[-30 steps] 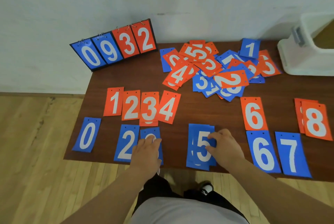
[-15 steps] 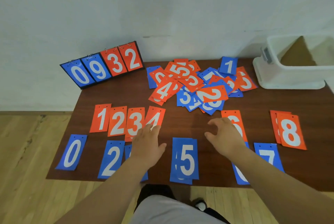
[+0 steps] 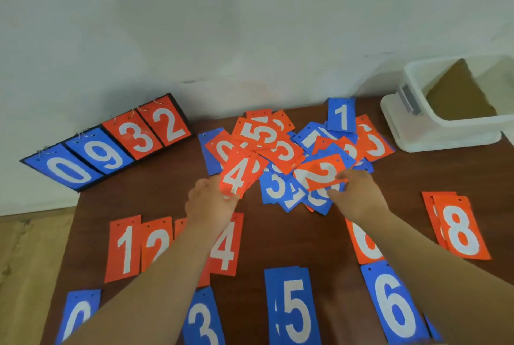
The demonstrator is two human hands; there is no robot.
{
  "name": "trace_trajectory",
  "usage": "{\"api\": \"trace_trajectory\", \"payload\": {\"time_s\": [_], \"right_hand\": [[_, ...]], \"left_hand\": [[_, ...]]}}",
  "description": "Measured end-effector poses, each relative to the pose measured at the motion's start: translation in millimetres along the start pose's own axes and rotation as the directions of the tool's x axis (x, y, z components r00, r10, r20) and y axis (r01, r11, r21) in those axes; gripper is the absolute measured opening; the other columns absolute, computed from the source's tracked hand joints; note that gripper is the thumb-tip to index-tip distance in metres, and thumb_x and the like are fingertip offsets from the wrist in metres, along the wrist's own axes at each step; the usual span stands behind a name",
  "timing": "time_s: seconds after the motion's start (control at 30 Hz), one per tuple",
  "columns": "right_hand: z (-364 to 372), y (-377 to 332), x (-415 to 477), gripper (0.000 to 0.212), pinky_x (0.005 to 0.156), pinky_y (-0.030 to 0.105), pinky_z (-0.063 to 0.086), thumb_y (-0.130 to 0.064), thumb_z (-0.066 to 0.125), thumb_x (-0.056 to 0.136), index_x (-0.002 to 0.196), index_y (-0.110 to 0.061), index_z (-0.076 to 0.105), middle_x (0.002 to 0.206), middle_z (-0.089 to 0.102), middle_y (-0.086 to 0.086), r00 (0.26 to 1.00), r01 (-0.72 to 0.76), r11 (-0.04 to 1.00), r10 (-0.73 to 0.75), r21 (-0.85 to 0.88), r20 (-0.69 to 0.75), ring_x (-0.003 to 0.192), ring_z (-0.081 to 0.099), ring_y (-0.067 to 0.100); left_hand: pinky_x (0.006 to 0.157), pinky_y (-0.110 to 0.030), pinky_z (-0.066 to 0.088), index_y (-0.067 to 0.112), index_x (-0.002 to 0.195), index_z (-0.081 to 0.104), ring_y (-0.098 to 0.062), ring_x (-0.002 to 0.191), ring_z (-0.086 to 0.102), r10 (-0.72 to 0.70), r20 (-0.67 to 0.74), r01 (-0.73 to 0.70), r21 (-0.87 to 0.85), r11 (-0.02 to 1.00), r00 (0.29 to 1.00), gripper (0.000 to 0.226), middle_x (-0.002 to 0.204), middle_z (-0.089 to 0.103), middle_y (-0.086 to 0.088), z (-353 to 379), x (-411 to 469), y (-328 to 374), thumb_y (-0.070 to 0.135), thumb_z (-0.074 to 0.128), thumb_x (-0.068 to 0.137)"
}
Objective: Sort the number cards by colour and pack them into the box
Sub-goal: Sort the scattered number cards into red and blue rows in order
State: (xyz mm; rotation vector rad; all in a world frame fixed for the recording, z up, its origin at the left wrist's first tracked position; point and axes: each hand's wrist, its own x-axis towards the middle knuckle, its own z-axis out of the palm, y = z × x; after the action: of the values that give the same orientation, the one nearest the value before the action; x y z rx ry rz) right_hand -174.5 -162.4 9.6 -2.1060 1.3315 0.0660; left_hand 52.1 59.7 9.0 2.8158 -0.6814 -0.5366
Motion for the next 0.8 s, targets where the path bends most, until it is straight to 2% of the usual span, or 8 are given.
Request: {"api": "trace_trajectory", "payload": {"time_s": [0.1,0.27,0.4,0.47,0.53,0.63,0.7,0.8], "right_hand": [[6.6,-7.7,33.2,0.063,0.087,0.046,0.057,-0.045,0.077,0.077,0.131,-0.022,0.056,0.13,0.055,0.011,0.994,-0.107,0.994,0.106,-0.011,-0.023,0.107,0.062,0.033],[26.1,-9.1,63.0,0.083,0.096,0.053,0.052,-0.052,0.081,0.074,0.14,-0.018,0.043,0.135,0.047,0.014,0.972,-0.233,0.967,0.227,-0.104,-0.068,0.123,0.05,0.038],[30.1,-5.0,67.3,0.086,0.092,0.054,0.054,-0.051,0.085,0.069,0.137,-0.021,0.042,0.131,0.048,0.012,0.954,-0.295,0.953,0.291,-0.065,-0.065,0.119,0.053,0.037],[28.7,-4.5,66.9,0.081,0.087,0.052,0.056,-0.047,0.088,0.068,0.133,-0.024,0.043,0.129,0.051,0.01,0.955,-0.289,0.957,0.287,-0.024,-0.077,0.114,0.057,0.035],[23.9,-4.7,65.7,0.069,0.076,0.044,0.058,-0.035,0.087,0.074,0.128,-0.025,0.045,0.125,0.055,0.009,0.956,-0.275,0.961,0.278,0.04,-0.092,0.104,0.06,0.031],[15.6,-0.5,62.3,0.052,0.061,0.031,0.047,-0.02,0.078,0.085,0.126,-0.022,0.047,0.115,0.064,0.009,0.962,-0.242,0.96,0.256,0.137,-0.096,0.087,0.059,0.025],[9.6,1.9,58.4,0.047,0.06,0.031,0.044,-0.018,0.073,0.088,0.127,-0.021,0.047,0.112,0.066,0.009,0.963,-0.222,0.96,0.243,0.171,-0.116,0.085,0.059,0.026],[1.9,2.4,52.3,0.043,0.063,0.035,0.052,-0.022,0.068,0.092,0.128,-0.026,0.045,0.107,0.068,0.009,0.956,-0.221,0.962,0.246,0.162,-0.16,0.084,0.066,0.03]], "left_hand": [[0.092,-0.042,0.053,0.028,0.137,0.047,-0.025,0.116,0.055,-0.03,0.022,0.03,0.02,0.999,0.999,0.065,0.127,0.053,-0.003,7.2,30.9,11.1,0.061,0.064,0.084],[0.1,-0.043,0.046,0.026,0.147,0.036,-0.028,0.128,0.044,-0.089,0.045,0.09,-0.015,0.996,0.995,0.075,0.141,0.043,-0.005,27.2,55.0,13.5,0.055,0.068,0.086],[0.102,-0.043,0.046,0.028,0.146,0.037,-0.026,0.128,0.047,-0.075,0.01,0.075,-0.076,0.994,0.997,0.074,0.138,0.048,-0.003,36.6,57.4,9.2,0.052,0.071,0.085],[0.102,-0.043,0.045,0.03,0.145,0.038,-0.026,0.128,0.048,-0.084,0.007,0.085,-0.076,0.994,0.996,0.074,0.137,0.05,-0.002,36.4,58.5,8.2,0.054,0.073,0.084],[0.101,-0.044,0.046,0.031,0.143,0.04,-0.025,0.125,0.051,-0.098,-0.002,0.097,-0.058,0.994,0.995,0.075,0.134,0.052,-0.001,34.4,59.0,9.3,0.055,0.075,0.081],[0.097,-0.042,0.05,0.029,0.14,0.044,-0.024,0.121,0.055,-0.083,-0.041,0.077,-0.115,0.99,0.996,0.072,0.129,0.053,0.0,31.0,56.1,13.1,0.046,0.08,0.08],[0.094,-0.04,0.053,0.027,0.141,0.045,-0.023,0.118,0.06,-0.08,-0.038,0.069,-0.244,0.967,0.996,0.064,0.127,0.054,0.0,27.4,53.6,14.9,0.033,0.077,0.086],[0.09,-0.041,0.059,0.026,0.141,0.045,-0.021,0.108,0.066,-0.065,-0.027,0.053,-0.332,0.942,0.997,0.053,0.119,0.061,0.0,20.4,51.0,14.1,0.025,0.069,0.093]]}}
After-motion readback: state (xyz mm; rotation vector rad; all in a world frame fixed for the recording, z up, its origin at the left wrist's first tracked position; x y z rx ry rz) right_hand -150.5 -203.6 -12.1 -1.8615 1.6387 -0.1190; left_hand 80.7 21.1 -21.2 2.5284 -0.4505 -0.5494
